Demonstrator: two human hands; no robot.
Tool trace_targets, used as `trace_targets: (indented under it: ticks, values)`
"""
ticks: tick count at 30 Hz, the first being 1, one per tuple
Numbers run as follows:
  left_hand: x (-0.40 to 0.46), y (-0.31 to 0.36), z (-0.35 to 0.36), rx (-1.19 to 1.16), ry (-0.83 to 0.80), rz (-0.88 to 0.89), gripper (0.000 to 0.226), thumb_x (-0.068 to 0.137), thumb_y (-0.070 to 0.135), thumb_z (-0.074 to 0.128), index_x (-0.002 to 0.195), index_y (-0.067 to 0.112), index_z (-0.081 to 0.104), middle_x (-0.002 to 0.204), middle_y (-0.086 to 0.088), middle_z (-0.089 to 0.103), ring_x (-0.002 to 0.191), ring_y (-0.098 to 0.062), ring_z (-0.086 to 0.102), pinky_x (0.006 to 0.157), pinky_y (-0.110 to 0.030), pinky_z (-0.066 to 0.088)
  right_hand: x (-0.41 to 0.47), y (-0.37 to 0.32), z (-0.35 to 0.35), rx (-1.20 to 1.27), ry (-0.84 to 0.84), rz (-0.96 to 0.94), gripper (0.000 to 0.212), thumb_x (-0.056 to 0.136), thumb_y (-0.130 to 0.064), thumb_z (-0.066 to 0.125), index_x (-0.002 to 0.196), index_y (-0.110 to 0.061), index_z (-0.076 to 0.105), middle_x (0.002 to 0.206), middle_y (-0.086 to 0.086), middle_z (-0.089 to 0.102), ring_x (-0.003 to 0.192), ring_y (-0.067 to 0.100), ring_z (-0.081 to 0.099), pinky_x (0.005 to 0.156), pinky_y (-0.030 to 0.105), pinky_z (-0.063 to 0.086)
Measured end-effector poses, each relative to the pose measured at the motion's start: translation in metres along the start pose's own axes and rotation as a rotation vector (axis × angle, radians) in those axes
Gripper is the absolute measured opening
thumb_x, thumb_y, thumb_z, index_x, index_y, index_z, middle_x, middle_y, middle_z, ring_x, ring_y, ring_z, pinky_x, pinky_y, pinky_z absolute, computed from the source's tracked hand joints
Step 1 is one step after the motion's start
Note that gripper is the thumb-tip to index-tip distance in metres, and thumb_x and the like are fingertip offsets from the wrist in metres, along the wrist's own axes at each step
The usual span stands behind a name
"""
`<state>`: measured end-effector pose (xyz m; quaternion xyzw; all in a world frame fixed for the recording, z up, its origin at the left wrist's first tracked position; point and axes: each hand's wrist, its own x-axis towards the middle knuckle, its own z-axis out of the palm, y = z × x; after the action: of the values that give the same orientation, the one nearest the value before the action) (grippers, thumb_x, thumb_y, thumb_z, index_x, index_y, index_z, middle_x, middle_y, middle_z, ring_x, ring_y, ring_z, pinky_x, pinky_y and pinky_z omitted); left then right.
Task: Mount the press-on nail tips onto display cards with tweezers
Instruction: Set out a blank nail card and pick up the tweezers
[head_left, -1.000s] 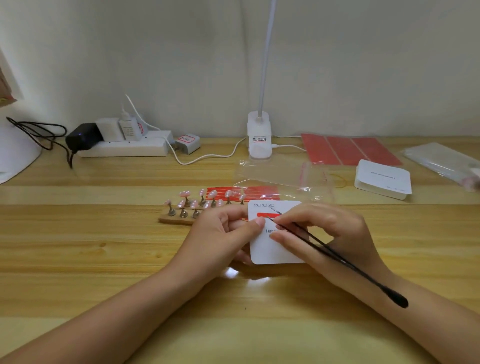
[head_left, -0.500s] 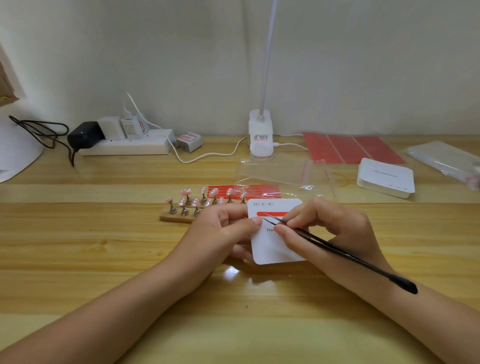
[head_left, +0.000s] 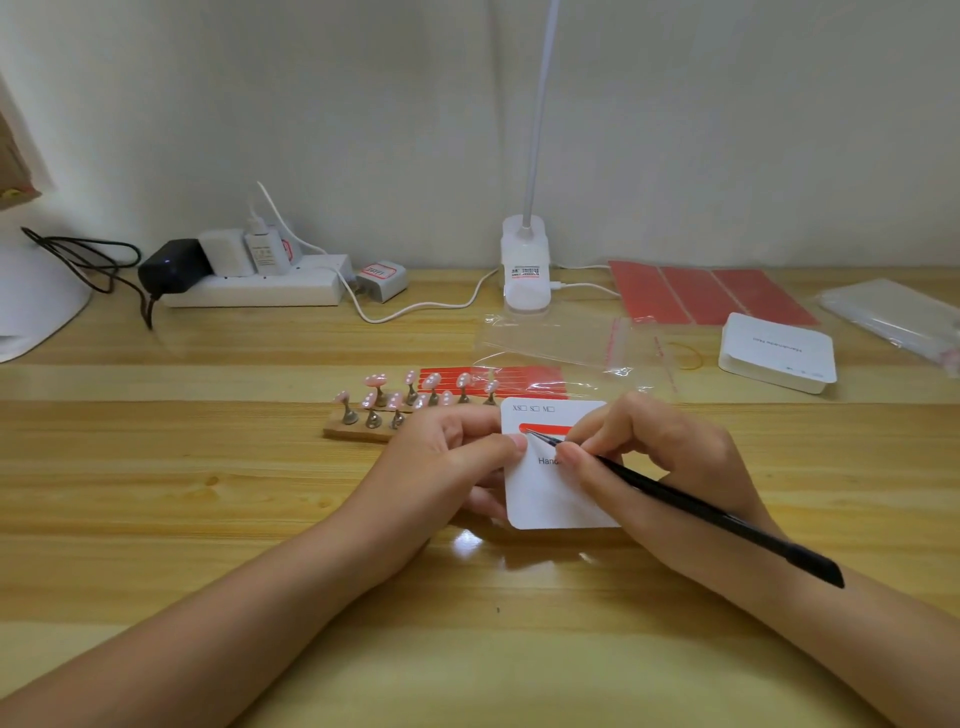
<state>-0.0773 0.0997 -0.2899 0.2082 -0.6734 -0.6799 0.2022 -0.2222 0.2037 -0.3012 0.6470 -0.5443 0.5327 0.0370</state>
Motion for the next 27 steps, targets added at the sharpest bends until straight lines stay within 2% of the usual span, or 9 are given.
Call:
trace_targets:
  ticks: [4, 8, 11, 18, 22, 27]
  values:
    - [0.0003, 0.0007, 0.0010, -0.002, 0.008, -0.002, 0.024, 0.076, 0.017, 0.053, 0.089, 0.022, 0.073, 0.083, -0.004, 0.074, 0.074, -0.016, 0.070, 0.054, -0.023, 0.055, 0.0000, 0.0003, -0.0011, 0.041, -0.022, 0.017, 0.017, 0.083, -0.017, 0.060, 0.069, -0.010, 0.053, 0.072, 0.004, 0.066, 0.064, 0.020, 0.064, 0.055, 0.035, 0.050]
    - [-0.0014, 0.0023, 0.0017, 0.000, 0.025, -0.005, 0.021, 0.083, 0.010, 0.056, 0.085, 0.019, 0.074, 0.083, -0.006, 0.073, 0.072, -0.017, 0.069, 0.054, -0.024, 0.056, 0.0001, 0.0005, -0.0010, 0.029, -0.038, 0.009, 0.016, 0.080, -0.007, 0.066, 0.069, -0.005, 0.055, 0.071, 0.006, 0.066, 0.064, 0.019, 0.062, 0.055, 0.033, 0.050]
    - [-0.0022, 0.0037, 0.0024, 0.005, 0.041, -0.007, 0.031, 0.090, -0.001, 0.049, 0.082, 0.015, 0.074, 0.082, -0.008, 0.073, 0.070, -0.018, 0.069, 0.052, -0.024, 0.055, 0.0005, 0.0007, -0.0008, 0.018, -0.037, -0.017, 0.015, 0.078, -0.004, 0.065, 0.067, -0.003, 0.055, 0.069, 0.008, 0.065, 0.062, 0.016, 0.061, 0.054, 0.031, 0.049]
    - [-0.0019, 0.0044, 0.0038, 0.024, 0.061, -0.020, 0.025, 0.090, 0.000, 0.051, 0.085, 0.013, 0.072, 0.082, -0.008, 0.073, 0.069, -0.018, 0.069, 0.053, -0.025, 0.054, 0.0009, 0.0013, -0.0003, 0.016, -0.032, -0.043, 0.016, 0.078, -0.005, 0.065, 0.067, -0.006, 0.054, 0.069, 0.007, 0.064, 0.063, 0.012, 0.060, 0.053, 0.029, 0.049]
    - [-0.0016, 0.0038, 0.0038, 0.048, 0.070, -0.020, 0.020, 0.088, 0.005, 0.055, 0.085, 0.015, 0.072, 0.086, -0.010, 0.073, 0.073, -0.021, 0.068, 0.055, -0.027, 0.054, 0.0005, 0.0016, 0.0000, 0.002, -0.032, -0.057, 0.015, 0.078, -0.005, 0.065, 0.067, -0.004, 0.054, 0.068, 0.008, 0.064, 0.066, 0.003, 0.058, 0.054, 0.023, 0.049]
    - [-0.0018, 0.0046, 0.0047, 0.060, 0.065, -0.018, 0.027, 0.090, 0.000, 0.049, 0.086, 0.015, 0.071, 0.082, -0.008, 0.073, 0.069, -0.019, 0.067, 0.053, -0.025, 0.054, -0.0002, 0.0022, 0.0009, -0.011, -0.036, -0.044, 0.016, 0.077, -0.004, 0.065, 0.065, -0.003, 0.054, 0.068, 0.008, 0.064, 0.066, -0.003, 0.055, 0.055, 0.014, 0.046]
